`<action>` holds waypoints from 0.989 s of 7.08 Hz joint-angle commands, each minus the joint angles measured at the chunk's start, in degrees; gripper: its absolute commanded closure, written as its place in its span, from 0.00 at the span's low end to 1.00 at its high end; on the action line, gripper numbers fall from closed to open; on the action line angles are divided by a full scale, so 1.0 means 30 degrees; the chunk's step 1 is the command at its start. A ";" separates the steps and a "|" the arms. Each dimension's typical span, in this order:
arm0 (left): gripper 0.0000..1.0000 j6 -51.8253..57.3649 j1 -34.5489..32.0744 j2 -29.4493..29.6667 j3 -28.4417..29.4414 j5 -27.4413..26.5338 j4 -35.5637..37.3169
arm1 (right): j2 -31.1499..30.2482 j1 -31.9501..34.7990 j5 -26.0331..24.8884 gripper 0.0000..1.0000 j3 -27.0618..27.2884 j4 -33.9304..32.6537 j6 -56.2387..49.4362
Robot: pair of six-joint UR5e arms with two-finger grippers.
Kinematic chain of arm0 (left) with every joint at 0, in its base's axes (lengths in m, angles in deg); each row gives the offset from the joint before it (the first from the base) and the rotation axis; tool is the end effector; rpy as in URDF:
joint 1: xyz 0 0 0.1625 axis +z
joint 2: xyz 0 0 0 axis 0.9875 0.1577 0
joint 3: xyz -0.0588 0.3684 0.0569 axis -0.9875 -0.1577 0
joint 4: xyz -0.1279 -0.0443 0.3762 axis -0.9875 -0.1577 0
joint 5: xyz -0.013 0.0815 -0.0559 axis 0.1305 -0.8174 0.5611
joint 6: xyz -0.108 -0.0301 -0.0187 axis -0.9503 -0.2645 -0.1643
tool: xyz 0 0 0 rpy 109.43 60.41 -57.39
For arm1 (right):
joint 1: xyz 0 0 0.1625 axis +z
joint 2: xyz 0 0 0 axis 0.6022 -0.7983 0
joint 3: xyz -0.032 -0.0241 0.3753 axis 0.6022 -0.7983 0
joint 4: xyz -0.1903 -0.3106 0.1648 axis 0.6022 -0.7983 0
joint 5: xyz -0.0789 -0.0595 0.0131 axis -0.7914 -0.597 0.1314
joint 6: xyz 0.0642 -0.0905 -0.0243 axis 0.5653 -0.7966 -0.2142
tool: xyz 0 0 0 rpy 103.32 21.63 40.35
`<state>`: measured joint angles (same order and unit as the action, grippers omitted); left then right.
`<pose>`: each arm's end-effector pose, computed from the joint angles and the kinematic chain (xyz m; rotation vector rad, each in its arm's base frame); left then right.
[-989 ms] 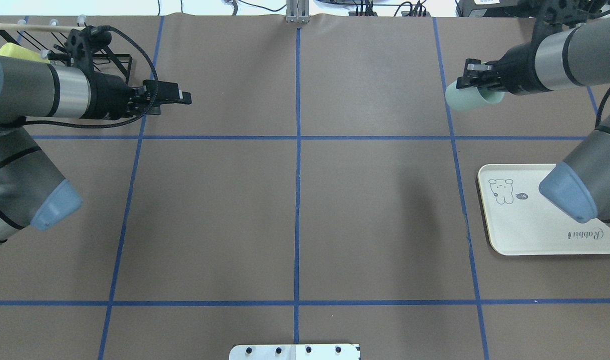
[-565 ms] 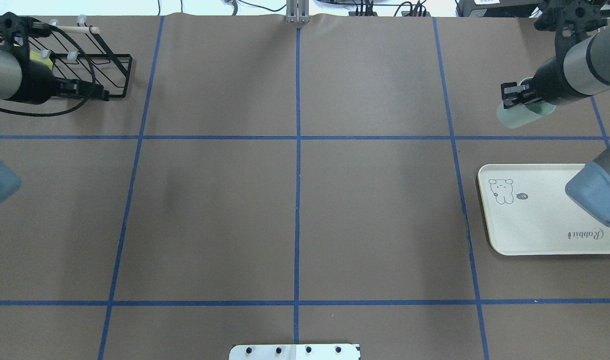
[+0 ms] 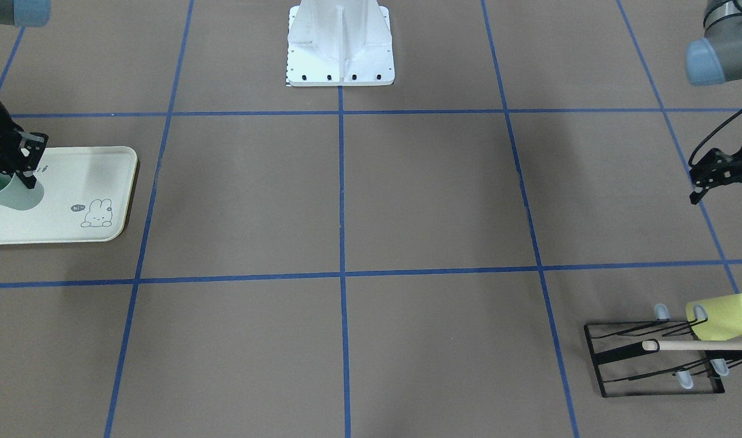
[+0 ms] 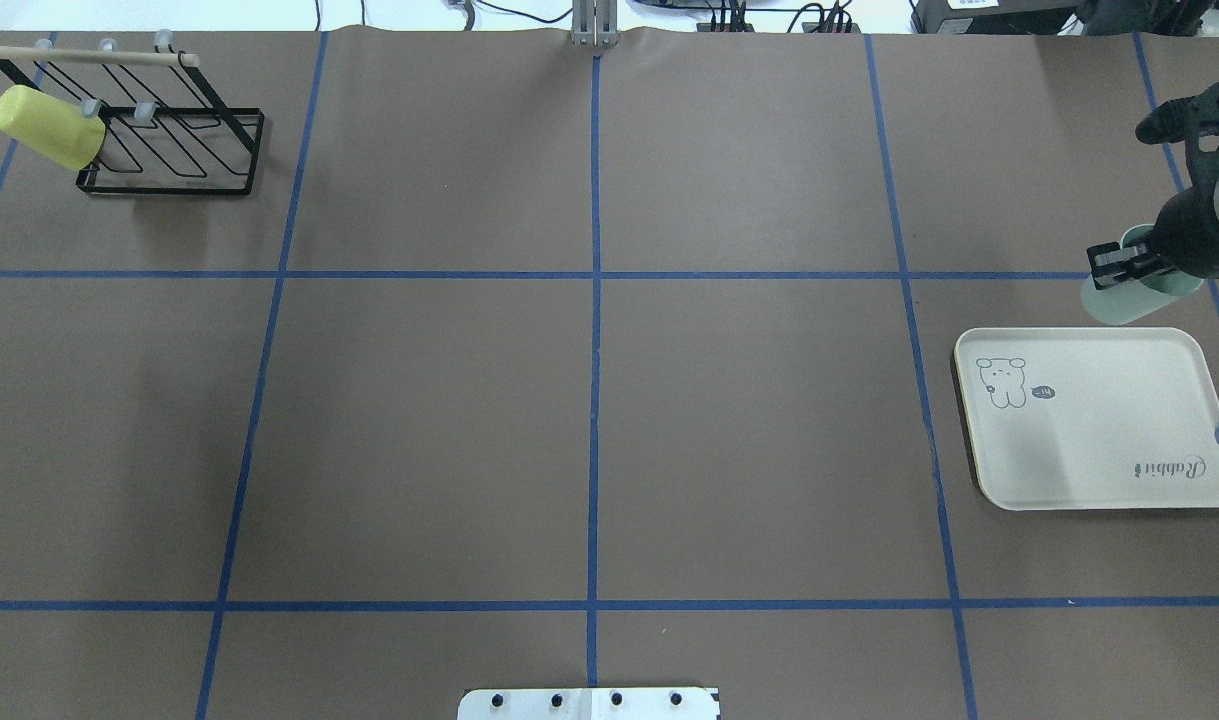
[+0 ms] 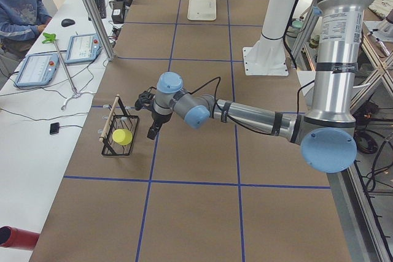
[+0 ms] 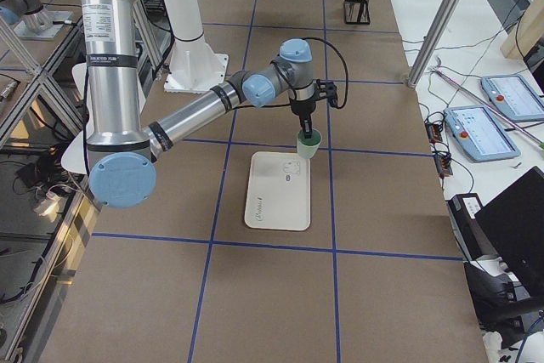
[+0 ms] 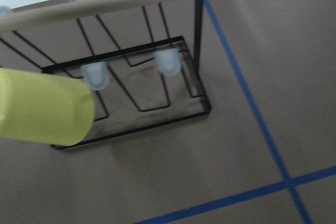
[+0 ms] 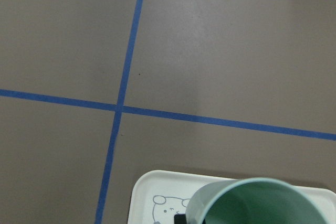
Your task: Left arm grabs green cup and hands to right arm on tray
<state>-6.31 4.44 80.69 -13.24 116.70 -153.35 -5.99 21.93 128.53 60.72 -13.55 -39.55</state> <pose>0.0560 -0.5026 0.5108 0.3949 0.7568 0.2041 -0.1712 -0.4461 0.3881 0.2368 -0.6861 -0.0505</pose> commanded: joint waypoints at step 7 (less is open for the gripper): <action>0.00 0.4602 -0.3475 -0.4269 -0.0121 0.1903 0.5544 | -0.3221 -0.0082 0.0576 1.00 -0.0456 0.3801 -0.0463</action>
<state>2.89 -5.90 68.00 -13.07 122.42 -141.28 -13.89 21.84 130.29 59.96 -4.86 -41.07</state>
